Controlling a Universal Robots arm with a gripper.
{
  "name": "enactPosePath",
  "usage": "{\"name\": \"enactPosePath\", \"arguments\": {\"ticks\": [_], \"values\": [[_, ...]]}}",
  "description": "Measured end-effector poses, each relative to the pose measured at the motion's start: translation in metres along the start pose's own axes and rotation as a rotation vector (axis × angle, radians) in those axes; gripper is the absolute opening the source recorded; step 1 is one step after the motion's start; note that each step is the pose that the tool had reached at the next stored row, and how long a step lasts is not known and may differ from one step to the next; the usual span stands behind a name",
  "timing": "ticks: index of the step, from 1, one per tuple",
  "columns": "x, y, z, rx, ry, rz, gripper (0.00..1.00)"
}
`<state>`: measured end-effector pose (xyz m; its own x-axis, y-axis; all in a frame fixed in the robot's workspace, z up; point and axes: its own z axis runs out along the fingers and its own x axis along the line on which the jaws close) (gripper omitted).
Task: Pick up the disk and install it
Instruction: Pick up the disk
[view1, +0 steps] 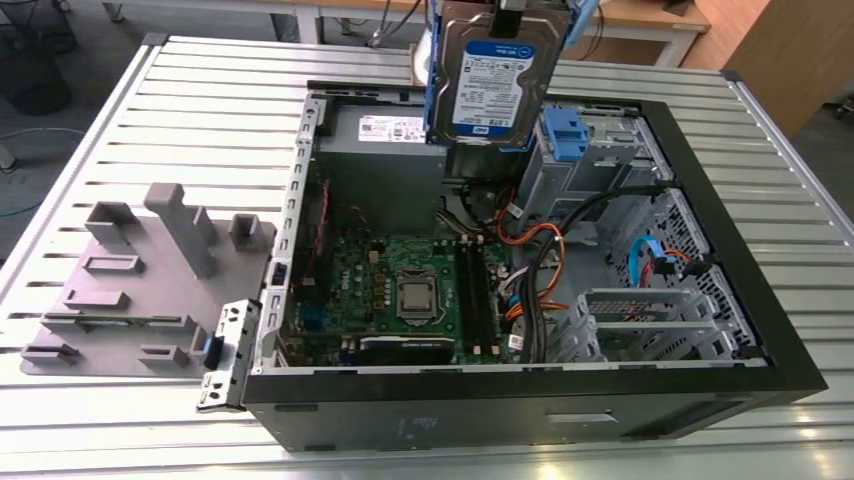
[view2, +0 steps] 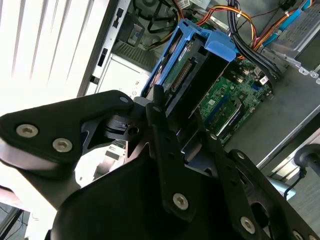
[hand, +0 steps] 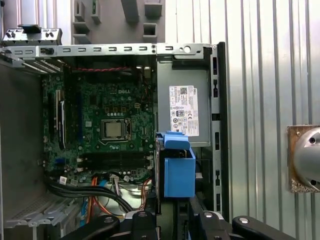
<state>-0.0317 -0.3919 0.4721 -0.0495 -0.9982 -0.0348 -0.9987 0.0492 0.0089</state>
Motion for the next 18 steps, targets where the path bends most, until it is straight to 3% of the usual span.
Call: {"name": "enactPosePath", "arguments": {"ticks": [9,18], "values": [[0.0017,-0.0002,0.0,0.0,-0.0001,0.0,0.35],[0.0122,-0.0007,-0.0003,0.0,-0.0001,0.0,0.35]]}}
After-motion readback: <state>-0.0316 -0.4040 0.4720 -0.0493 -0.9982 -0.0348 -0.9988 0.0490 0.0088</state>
